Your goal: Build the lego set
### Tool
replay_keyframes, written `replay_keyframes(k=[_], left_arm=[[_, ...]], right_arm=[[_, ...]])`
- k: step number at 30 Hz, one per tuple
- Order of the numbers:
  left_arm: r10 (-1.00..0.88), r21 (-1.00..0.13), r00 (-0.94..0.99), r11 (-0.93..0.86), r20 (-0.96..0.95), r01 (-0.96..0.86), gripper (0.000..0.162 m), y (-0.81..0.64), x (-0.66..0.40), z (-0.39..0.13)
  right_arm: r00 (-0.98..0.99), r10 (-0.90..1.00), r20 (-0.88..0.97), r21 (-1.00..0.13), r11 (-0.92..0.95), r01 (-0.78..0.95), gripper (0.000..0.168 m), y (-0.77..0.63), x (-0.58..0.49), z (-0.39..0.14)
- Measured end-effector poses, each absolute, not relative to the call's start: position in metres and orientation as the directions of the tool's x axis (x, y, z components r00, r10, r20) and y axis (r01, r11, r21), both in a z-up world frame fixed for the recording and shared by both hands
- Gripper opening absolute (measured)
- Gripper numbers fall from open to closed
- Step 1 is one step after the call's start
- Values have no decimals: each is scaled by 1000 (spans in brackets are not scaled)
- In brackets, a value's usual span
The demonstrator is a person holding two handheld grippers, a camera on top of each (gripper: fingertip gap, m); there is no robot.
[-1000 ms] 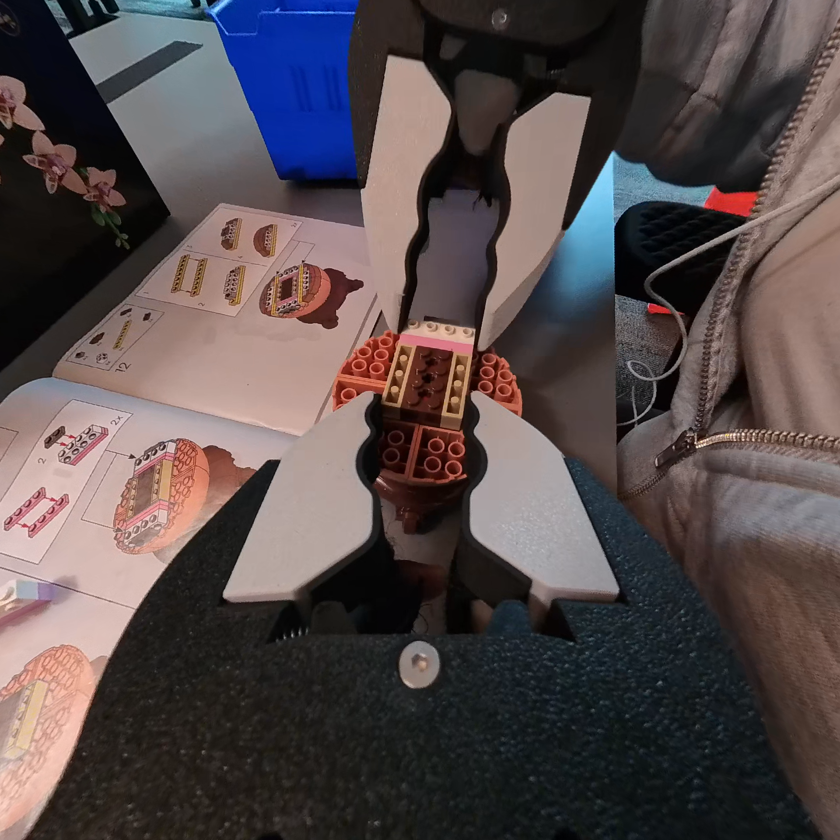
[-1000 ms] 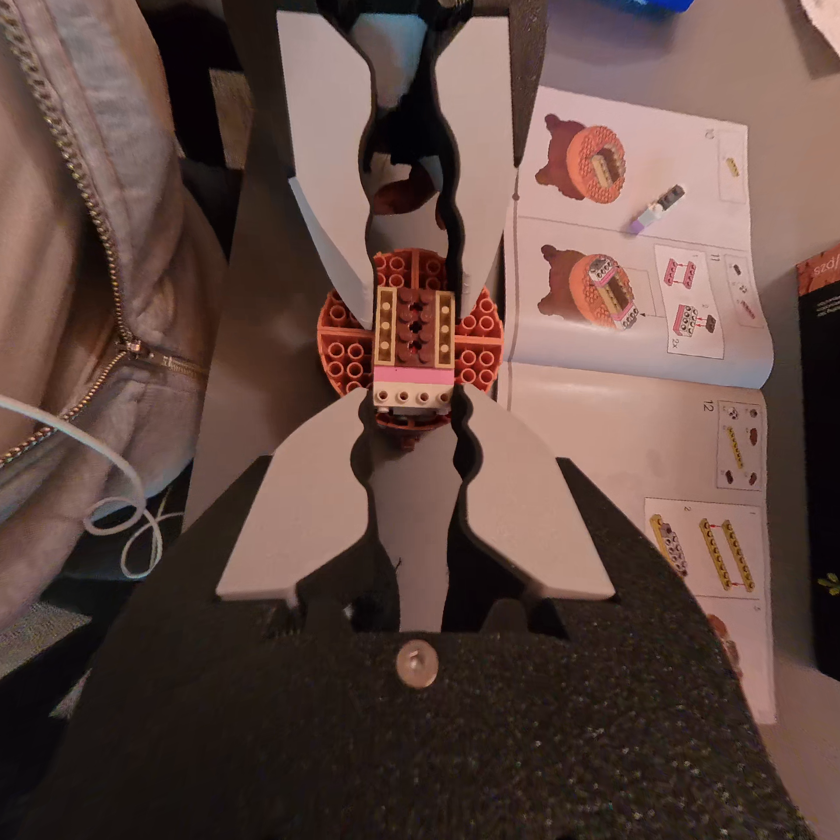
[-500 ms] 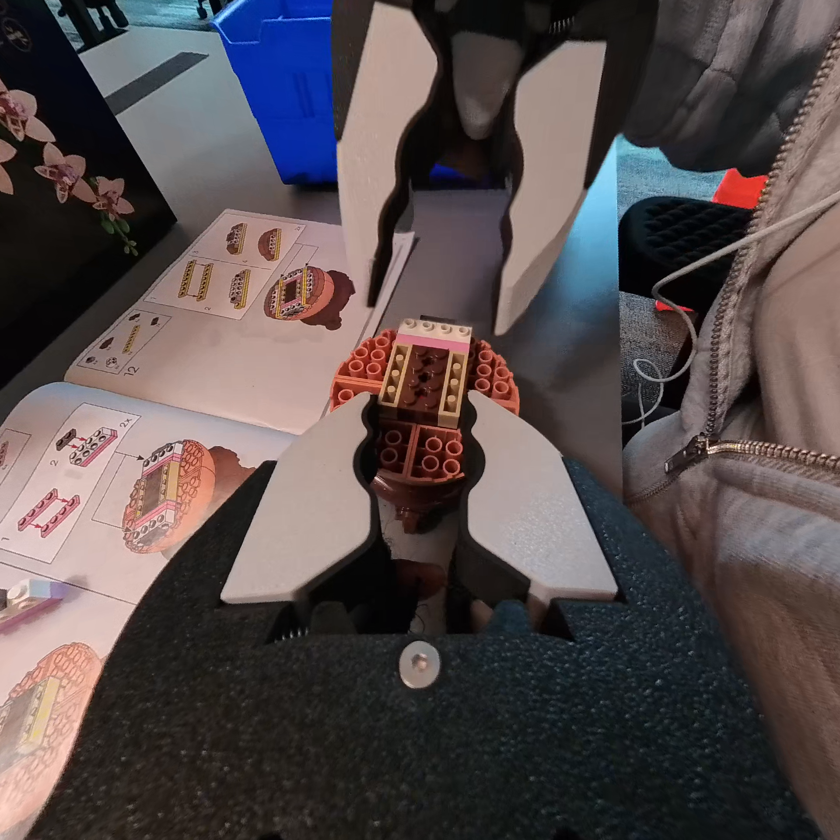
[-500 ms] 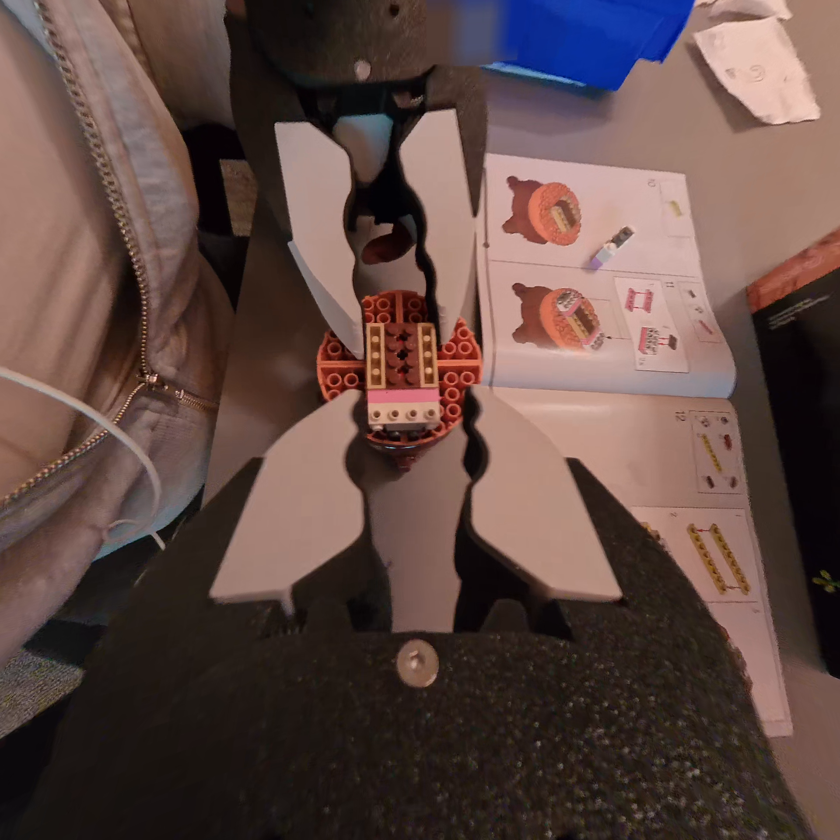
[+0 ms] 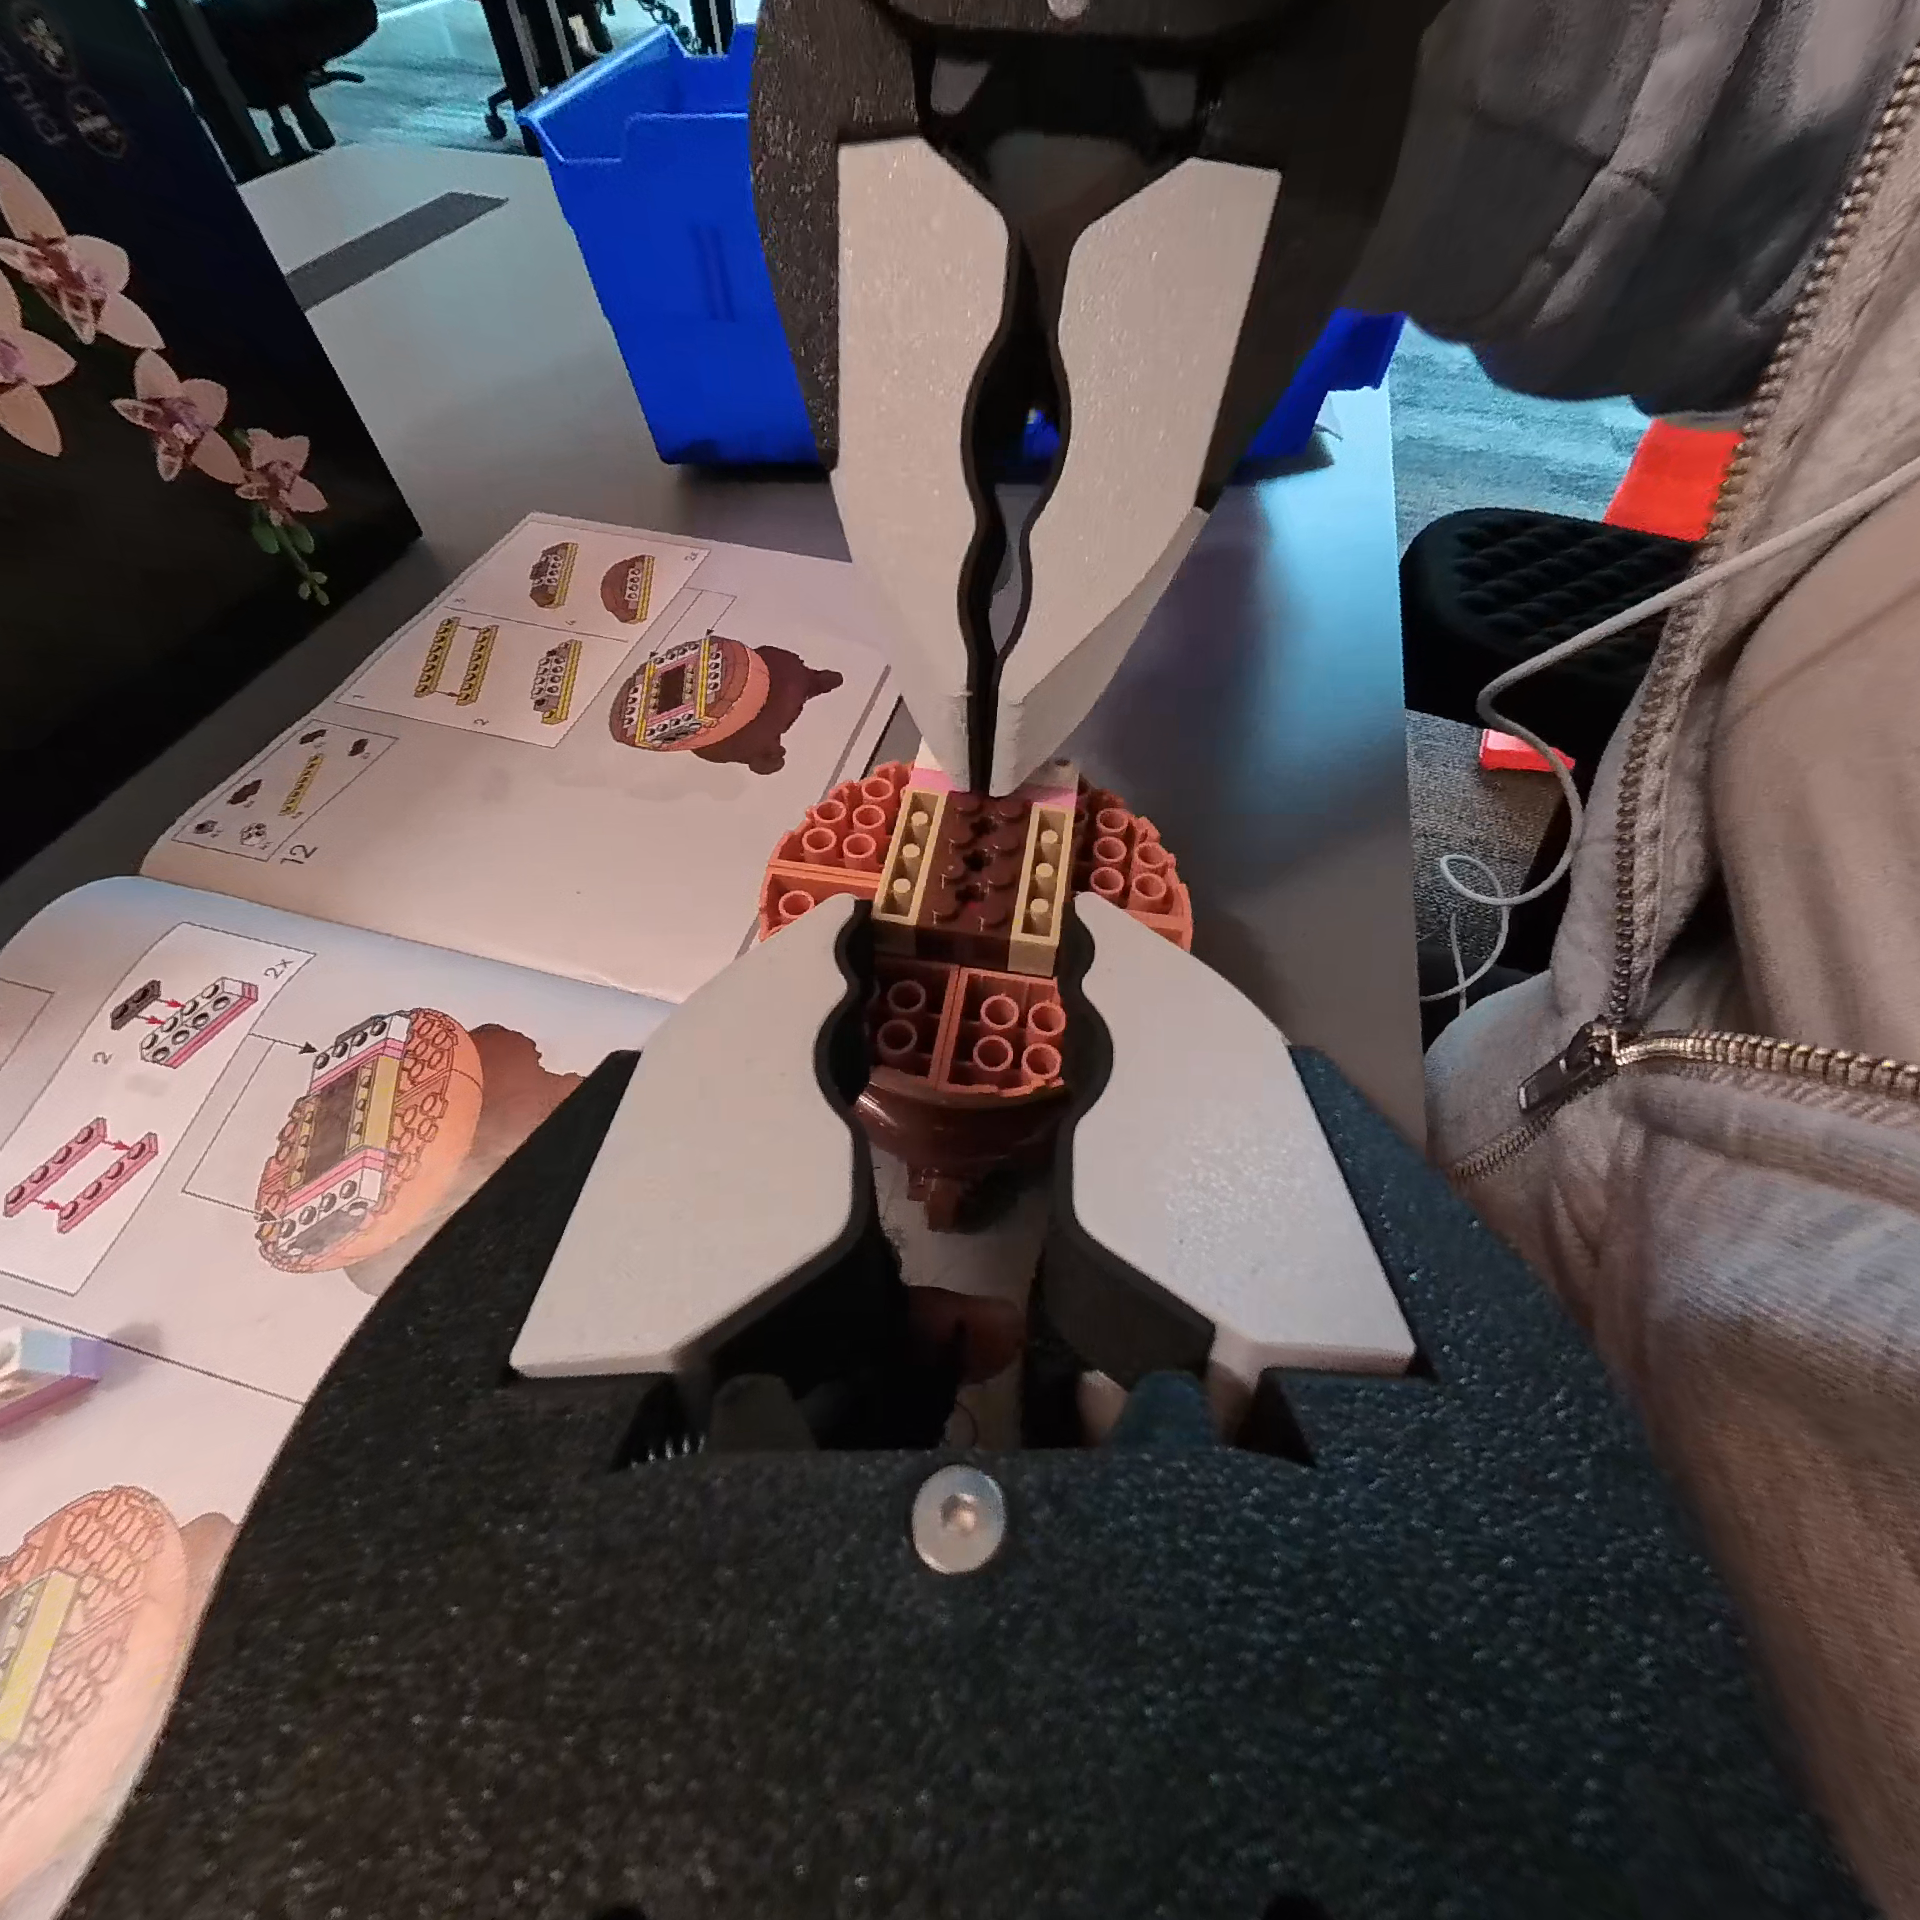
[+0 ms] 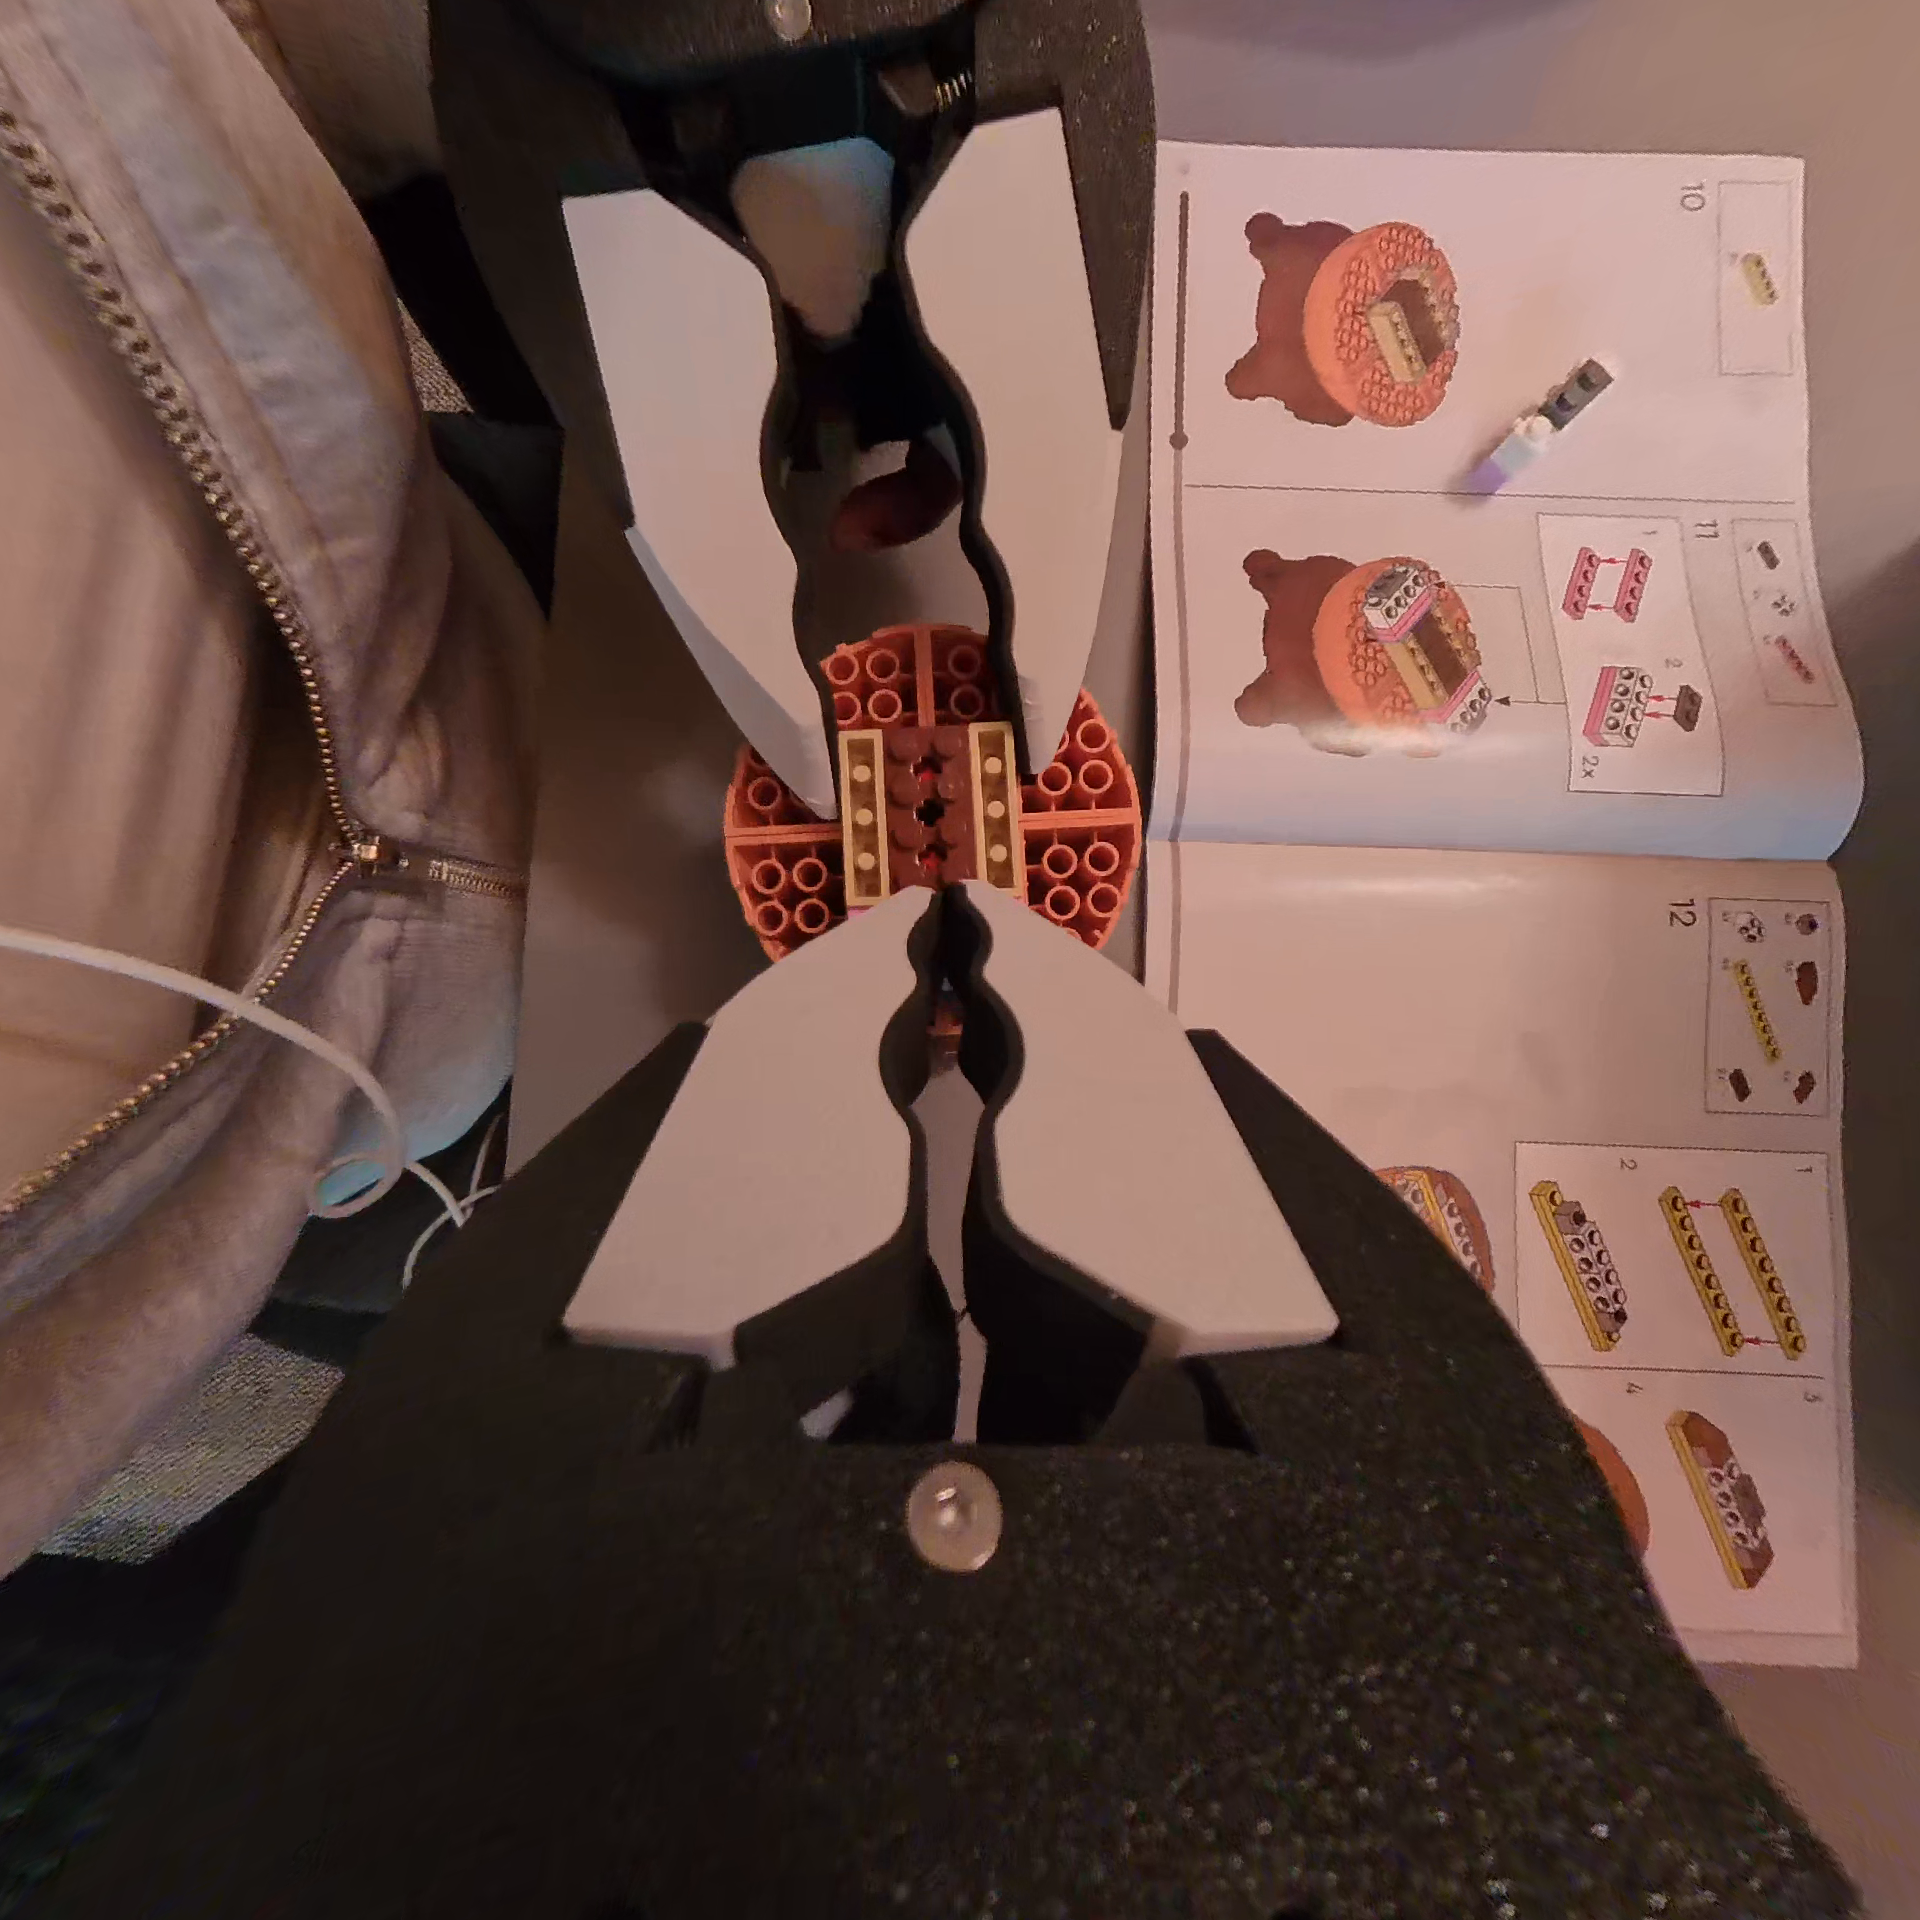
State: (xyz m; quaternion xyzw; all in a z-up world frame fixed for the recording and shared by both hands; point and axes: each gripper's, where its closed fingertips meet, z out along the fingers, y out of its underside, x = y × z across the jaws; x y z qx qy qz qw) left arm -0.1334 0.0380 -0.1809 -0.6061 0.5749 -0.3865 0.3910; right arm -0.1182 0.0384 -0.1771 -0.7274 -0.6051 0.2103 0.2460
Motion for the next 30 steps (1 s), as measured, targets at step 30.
replay_keyframes(k=[30], left_arm=[[-999,-913,38,-38,25,-407,33,39,-134,-181]], right_arm=[[251,968,-3,-532,-214,819,0,40,-105,-178]])
